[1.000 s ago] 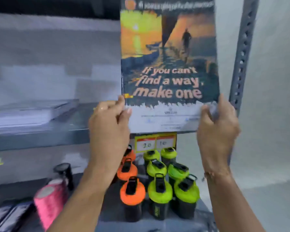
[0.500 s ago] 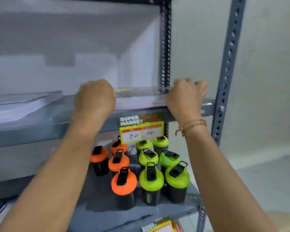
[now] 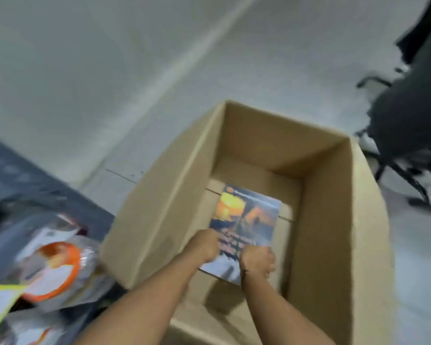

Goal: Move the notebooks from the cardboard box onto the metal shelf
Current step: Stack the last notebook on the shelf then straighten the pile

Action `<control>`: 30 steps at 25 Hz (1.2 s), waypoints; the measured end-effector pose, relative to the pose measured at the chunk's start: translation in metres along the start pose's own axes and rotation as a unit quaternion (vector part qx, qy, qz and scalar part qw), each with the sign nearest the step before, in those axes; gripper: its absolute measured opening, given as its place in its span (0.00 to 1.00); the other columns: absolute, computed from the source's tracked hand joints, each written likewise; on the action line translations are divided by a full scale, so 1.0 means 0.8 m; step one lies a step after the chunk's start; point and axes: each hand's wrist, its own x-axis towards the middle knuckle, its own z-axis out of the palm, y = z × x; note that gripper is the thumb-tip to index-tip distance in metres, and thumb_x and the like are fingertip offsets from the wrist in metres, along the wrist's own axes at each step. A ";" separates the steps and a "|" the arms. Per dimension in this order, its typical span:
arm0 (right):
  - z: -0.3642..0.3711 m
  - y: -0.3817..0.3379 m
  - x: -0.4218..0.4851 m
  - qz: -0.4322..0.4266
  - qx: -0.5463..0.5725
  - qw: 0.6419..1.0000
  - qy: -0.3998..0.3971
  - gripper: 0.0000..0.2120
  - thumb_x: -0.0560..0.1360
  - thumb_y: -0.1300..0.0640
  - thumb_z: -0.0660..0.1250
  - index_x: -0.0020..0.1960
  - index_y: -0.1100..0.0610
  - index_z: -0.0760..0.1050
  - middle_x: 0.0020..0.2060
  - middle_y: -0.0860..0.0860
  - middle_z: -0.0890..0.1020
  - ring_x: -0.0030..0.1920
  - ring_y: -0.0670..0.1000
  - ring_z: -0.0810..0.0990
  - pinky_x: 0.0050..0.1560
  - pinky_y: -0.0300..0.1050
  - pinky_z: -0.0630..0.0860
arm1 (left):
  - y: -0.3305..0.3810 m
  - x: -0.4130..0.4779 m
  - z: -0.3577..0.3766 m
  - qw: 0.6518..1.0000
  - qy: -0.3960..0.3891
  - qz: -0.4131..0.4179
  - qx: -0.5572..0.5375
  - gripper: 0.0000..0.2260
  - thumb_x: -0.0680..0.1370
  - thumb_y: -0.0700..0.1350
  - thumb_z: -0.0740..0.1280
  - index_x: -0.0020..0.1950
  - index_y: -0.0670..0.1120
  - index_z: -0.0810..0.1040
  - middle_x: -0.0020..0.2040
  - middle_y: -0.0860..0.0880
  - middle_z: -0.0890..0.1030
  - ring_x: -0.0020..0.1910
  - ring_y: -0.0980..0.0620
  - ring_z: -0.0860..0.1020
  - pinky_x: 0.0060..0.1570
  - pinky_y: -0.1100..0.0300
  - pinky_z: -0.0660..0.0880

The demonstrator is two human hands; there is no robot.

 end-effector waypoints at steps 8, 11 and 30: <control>0.041 0.067 0.064 -0.034 -0.090 0.994 -0.060 0.28 0.77 0.61 0.57 0.73 0.62 0.51 0.71 0.59 0.62 0.70 0.61 0.62 0.69 0.55 0.63 | -0.009 0.118 0.112 0.966 -0.004 -0.224 -0.127 0.25 0.77 0.37 0.62 0.73 0.37 0.58 0.69 0.36 0.70 0.65 0.37 0.71 0.62 0.49 0.71; 0.037 0.061 0.086 0.043 -0.049 0.997 -0.037 0.21 0.76 0.59 0.60 0.67 0.59 0.60 0.67 0.58 0.67 0.67 0.61 0.66 0.66 0.57 0.65 | -0.003 0.130 0.122 0.951 0.072 -0.258 -0.158 0.23 0.75 0.36 0.64 0.70 0.39 0.63 0.67 0.38 0.70 0.64 0.37 0.71 0.62 0.46 0.71; -0.035 -0.027 -0.032 -0.131 0.147 0.974 0.110 0.11 0.74 0.64 0.62 0.56 0.66 0.72 0.61 0.62 0.71 0.63 0.62 0.68 0.65 0.54 0.62 | 0.022 -0.009 -0.020 0.919 0.330 -0.127 -0.172 0.14 0.76 0.33 0.60 0.60 0.38 0.75 0.62 0.38 0.75 0.60 0.37 0.74 0.58 0.49 0.72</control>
